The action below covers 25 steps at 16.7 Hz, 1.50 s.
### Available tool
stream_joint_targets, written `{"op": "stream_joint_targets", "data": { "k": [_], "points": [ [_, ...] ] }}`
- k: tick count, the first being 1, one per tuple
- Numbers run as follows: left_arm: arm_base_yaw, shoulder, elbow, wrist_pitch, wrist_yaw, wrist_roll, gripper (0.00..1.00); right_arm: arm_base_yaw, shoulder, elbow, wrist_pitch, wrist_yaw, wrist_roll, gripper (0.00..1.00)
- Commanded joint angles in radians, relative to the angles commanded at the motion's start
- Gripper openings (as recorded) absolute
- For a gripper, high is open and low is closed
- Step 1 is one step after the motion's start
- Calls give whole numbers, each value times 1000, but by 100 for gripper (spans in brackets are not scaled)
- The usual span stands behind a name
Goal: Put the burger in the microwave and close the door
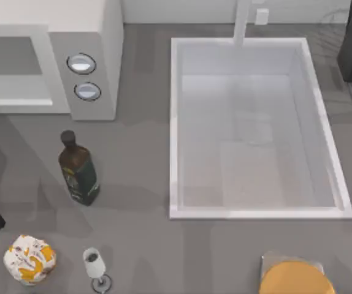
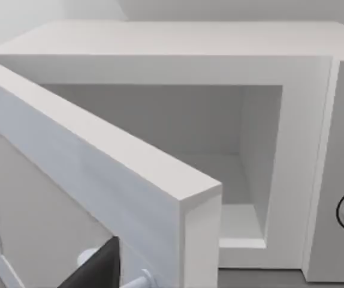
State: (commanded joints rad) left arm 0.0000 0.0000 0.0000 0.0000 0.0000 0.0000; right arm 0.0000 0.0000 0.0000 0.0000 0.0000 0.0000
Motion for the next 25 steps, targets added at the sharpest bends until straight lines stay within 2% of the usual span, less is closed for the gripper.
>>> {"op": "stream_joint_targets", "data": {
  "k": [4, 7, 20, 25],
  "points": [
    [-7, 30, 18, -21, 0, 6, 100, 0, 0, 0, 0, 0, 0, 100],
    [-32, 146, 87, -101, 1, 29, 100, 0, 0, 0, 0, 0, 0, 100],
    [-220, 1063, 610, -716, 1, 201, 100, 0, 0, 0, 0, 0, 0, 100],
    [-275, 1329, 764, -895, 2, 250, 100, 0, 0, 0, 0, 0, 0, 100]
  ]
}}
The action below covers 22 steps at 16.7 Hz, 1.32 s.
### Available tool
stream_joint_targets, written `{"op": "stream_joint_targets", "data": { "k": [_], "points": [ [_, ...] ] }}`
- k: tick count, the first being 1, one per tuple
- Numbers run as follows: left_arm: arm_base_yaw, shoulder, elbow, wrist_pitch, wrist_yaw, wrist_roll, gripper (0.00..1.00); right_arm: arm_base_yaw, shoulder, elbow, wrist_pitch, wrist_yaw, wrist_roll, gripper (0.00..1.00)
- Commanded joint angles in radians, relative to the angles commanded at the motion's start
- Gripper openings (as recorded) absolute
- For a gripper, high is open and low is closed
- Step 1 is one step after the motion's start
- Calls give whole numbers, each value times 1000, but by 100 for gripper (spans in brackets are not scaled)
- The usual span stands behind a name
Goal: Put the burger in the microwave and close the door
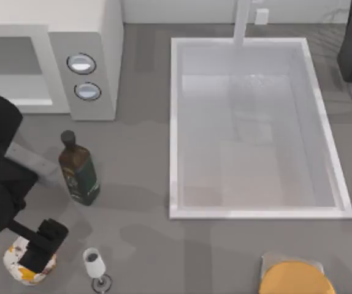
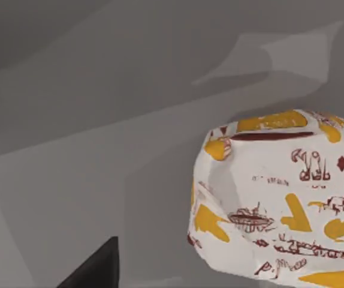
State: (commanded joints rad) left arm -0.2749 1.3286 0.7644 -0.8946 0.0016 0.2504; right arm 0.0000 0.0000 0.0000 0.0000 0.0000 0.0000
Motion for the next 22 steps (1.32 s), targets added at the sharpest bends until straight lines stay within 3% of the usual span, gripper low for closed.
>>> {"op": "stream_joint_targets", "data": {
  "k": [11, 17, 22],
  "points": [
    [-8, 115, 55, -56, -1, 30, 100, 0, 0, 0, 0, 0, 0, 100],
    [37, 247, -37, 170, -4, 75, 100, 0, 0, 0, 0, 0, 0, 100],
    [-19, 301, -128, 313, 0, 26, 100, 0, 0, 0, 0, 0, 0, 100]
  ]
}}
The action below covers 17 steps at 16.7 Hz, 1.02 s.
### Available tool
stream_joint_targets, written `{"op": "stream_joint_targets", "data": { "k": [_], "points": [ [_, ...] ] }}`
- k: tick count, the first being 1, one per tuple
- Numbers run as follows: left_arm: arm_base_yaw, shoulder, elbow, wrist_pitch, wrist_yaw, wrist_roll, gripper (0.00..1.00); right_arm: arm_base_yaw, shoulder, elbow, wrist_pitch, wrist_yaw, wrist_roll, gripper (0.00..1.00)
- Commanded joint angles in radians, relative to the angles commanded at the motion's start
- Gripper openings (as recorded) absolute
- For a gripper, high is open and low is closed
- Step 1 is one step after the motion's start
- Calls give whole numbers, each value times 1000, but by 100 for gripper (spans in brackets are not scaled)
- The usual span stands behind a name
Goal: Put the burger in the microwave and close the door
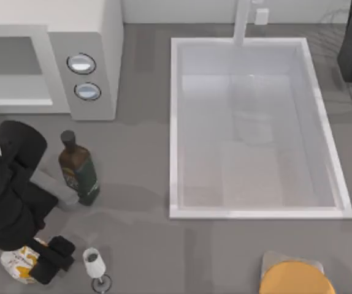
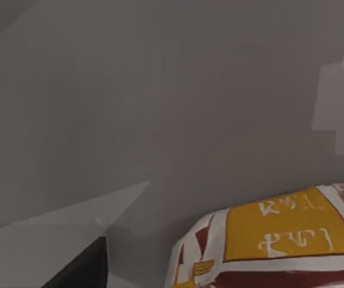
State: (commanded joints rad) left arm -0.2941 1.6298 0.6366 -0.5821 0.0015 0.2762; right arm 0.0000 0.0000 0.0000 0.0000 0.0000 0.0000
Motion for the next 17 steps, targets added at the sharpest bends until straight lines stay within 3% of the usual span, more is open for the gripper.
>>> {"op": "stream_joint_targets", "data": {
  "k": [3, 16, 17],
  "points": [
    [0, 0, 0, 0, 0, 0, 100, 0, 0, 0, 0, 0, 0, 100],
    [0, 0, 0, 0, 0, 0, 2, 0, 0, 0, 0, 0, 0, 100],
    [0, 0, 0, 0, 0, 0, 0, 0, 0, 0, 0, 0, 0, 100]
  ]
}}
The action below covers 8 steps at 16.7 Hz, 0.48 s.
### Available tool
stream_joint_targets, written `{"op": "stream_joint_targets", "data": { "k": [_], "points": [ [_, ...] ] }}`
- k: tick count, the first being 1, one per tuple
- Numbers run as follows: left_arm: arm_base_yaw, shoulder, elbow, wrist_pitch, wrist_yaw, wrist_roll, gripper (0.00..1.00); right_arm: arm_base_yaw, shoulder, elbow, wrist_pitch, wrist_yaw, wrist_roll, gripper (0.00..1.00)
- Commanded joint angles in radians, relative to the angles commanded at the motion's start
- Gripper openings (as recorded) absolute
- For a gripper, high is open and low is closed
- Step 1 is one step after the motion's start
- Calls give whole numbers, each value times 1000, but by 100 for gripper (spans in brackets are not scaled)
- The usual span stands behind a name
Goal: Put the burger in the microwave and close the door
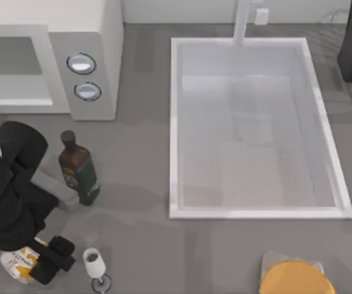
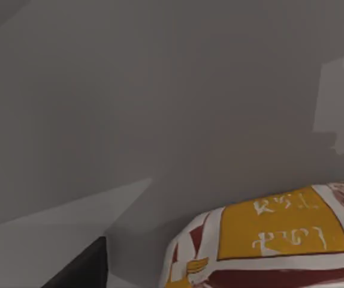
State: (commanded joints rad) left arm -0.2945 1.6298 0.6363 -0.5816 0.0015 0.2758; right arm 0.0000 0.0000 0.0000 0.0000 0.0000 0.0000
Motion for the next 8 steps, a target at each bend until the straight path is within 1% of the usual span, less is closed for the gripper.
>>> {"op": "stream_joint_targets", "data": {
  "k": [7, 8],
  "points": [
    [0, 0, 0, 0, 0, 0, 0, 0, 0, 0, 0, 0, 0, 100],
    [10, -75, 37, -83, 5, 3, 0, 0, 0, 0, 0, 0, 0, 100]
  ]
}}
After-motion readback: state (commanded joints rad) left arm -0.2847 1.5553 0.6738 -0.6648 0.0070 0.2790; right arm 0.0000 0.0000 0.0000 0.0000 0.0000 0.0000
